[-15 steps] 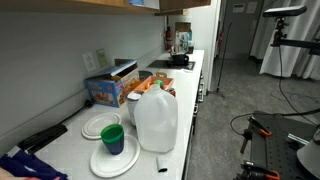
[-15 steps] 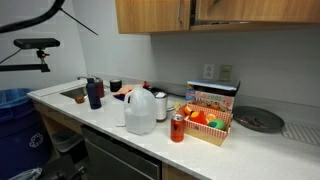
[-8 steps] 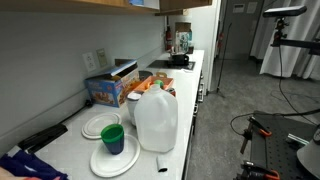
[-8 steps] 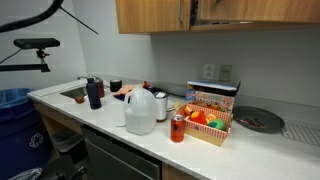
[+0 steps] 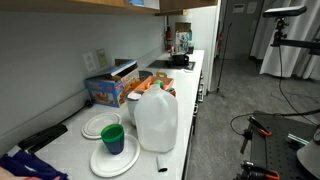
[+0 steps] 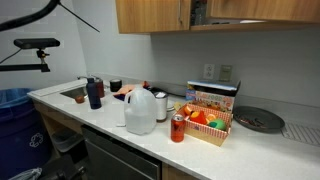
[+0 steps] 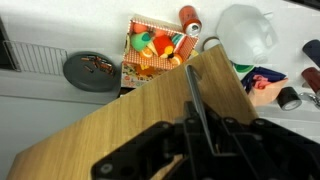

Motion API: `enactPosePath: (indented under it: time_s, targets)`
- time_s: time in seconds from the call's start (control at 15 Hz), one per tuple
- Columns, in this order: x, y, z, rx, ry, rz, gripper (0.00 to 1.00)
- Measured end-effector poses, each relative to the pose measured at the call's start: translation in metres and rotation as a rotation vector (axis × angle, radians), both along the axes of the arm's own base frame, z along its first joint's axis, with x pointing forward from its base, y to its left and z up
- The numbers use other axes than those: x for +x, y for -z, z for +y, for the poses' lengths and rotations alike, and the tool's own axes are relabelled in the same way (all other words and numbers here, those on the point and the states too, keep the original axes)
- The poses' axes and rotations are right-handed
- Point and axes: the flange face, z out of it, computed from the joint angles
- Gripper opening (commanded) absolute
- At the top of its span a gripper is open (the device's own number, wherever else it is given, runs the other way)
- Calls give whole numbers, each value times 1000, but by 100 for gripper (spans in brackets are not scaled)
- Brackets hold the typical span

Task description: Open the right door of the upper cabinet on the left.

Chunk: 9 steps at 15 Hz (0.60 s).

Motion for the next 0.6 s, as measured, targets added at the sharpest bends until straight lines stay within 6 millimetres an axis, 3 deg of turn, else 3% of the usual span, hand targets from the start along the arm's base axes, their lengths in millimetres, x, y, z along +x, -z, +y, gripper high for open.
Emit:
enactPosePath:
  time_s: [0.47, 0.6]
  targets:
    - [-18, 1, -70, -147, 170, 72, 93]
    - [-16, 3, -78, -156, 184, 83, 100]
